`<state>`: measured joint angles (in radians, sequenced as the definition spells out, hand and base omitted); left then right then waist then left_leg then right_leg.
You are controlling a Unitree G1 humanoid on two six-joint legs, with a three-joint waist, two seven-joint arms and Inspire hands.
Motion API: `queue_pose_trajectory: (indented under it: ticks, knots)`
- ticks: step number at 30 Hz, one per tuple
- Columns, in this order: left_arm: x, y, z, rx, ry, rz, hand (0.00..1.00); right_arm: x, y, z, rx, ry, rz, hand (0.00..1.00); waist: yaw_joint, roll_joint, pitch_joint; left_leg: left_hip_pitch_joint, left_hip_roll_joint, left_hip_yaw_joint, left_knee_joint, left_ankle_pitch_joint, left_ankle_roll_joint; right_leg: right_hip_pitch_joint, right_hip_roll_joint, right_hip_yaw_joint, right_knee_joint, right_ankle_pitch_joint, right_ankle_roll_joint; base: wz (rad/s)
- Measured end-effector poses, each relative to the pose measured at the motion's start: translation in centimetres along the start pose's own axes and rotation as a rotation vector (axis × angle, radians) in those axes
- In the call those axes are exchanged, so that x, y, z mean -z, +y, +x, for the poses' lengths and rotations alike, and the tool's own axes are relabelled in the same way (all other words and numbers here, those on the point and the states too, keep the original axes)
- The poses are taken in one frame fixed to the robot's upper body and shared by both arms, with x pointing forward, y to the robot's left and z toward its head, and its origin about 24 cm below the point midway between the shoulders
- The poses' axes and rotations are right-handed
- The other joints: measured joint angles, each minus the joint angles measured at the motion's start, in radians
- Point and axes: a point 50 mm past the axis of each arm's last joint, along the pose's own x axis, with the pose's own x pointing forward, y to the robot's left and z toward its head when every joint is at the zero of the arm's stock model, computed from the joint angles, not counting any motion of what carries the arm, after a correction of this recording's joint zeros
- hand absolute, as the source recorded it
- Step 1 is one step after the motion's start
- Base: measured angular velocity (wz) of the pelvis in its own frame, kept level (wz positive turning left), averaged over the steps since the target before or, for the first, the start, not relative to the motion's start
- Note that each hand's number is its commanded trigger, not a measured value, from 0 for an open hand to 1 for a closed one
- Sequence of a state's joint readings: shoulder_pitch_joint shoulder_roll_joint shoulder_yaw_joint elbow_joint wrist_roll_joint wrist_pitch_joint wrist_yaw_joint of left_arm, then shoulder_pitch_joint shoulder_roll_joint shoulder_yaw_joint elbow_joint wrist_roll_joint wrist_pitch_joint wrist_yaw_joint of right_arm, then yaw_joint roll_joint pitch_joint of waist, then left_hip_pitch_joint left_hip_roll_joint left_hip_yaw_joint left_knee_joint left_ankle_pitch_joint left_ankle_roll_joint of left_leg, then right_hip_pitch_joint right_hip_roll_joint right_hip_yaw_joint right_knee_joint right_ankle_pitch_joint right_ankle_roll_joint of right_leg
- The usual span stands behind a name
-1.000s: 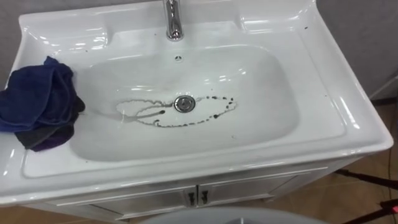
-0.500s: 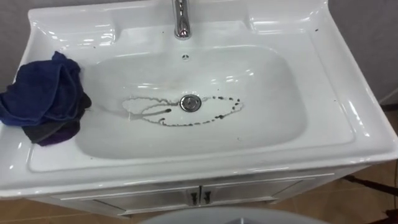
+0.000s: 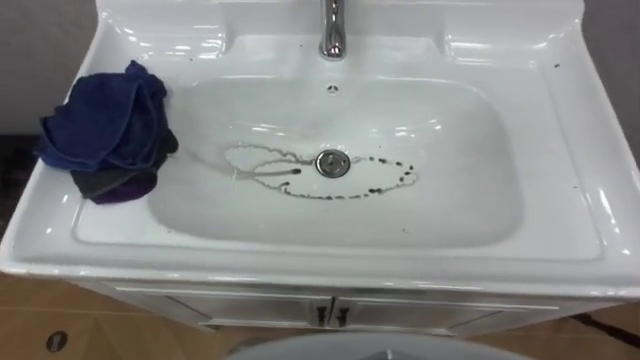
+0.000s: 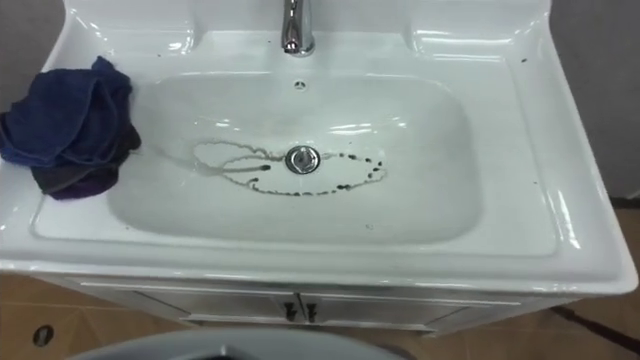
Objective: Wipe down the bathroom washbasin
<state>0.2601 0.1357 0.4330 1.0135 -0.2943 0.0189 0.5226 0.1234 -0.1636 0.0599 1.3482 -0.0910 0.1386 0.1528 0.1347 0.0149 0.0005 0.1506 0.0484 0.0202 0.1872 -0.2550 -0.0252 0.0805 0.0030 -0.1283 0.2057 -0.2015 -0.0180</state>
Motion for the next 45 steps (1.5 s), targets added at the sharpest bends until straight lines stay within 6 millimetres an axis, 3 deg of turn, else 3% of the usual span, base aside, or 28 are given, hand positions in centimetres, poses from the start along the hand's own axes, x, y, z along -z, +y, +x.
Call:
queue_pose_trajectory:
  ticks: [8,16,22,25,35,38,40,45]
  knots:
    - [-6.5,2.6,-0.7,-0.266,-0.261,-0.302,0.0,0.3,-0.5,-0.1,0.059,-0.044,-0.047,0.0,0.038,0.005,-0.007,0.0,-0.008,-0.038,-0.002,0.003,0.004,0.005,-0.006,-0.014,0.002,0.002,0.003,0.07]
    - [-12.4,5.1,-2.5,-0.424,-0.467,-0.566,0.0,0.0,-1.9,-0.5,0.106,-0.082,-0.086,0.0,0.066,0.034,-0.0139,0.001,-0.01,-0.028,-0.003,0.003,0.006,-0.002,-0.009,-0.014,0.002,0.002,0.005,-0.02]
    - [-16.6,6.9,-4.6,-0.445,-0.652,-0.68,0.0,0.2,-2.3,-0.6,0.129,-0.09,-0.094,0.0,0.058,0.054,-0.0139,0.0,-0.017,-0.036,-0.004,0.007,0.01,-0.009,-0.018,-0.023,0.017,-0.003,0.007,0.03]
    - [-18.3,7.5,-6.1,-0.471,-0.78,-0.682,0.0,0.4,-2.2,-0.6,0.127,-0.092,-0.089,0.0,0.052,0.053,-0.0133,-0.005,-0.02,-0.038,-0.004,0.009,0.012,-0.012,-0.021,-0.024,0.018,-0.004,0.009,0.0]
    - [-21.7,8.2,-9.6,-0.462,-1.013,-0.733,0.0,0.5,-2.1,-0.5,0.119,-0.107,-0.075,0.0,-0.003,0.049,-0.0087,0.004,-0.03,-0.047,-0.006,0.011,0.017,-0.012,-0.029,-0.012,0.029,-0.009,0.018,-0.02]
    - [-22.4,8.1,-10.6,-0.441,-1.067,-0.75,0.0,0.6,-2.0,-0.5,0.115,-0.112,-0.05,0.0,-0.024,0.049,-0.0023,0.008,-0.03,-0.045,-0.006,0.011,0.017,-0.011,-0.029,-0.009,0.03,-0.009,0.018,-0.04]
    - [-22.8,7.7,-11.3,-0.413,-1.102,-0.76,0.0,0.5,-1.9,-0.5,0.104,-0.117,-0.05,0.0,-0.043,0.051,0.0064,0.007,-0.03,-0.038,-0.008,0.011,0.017,-0.012,-0.028,-0.007,0.029,-0.009,0.018,0.0]
    - [-23.2,6.9,-12.2,-0.349,-1.147,-0.745,0.0,0.6,-1.6,-0.5,0.066,-0.117,-0.051,0.0,-0.064,0.055,0.0073,0.007,-0.027,-0.02,-0.019,0.011,0.017,-0.029,-0.02,0.023,0.033,-0.008,0.019,-0.15]
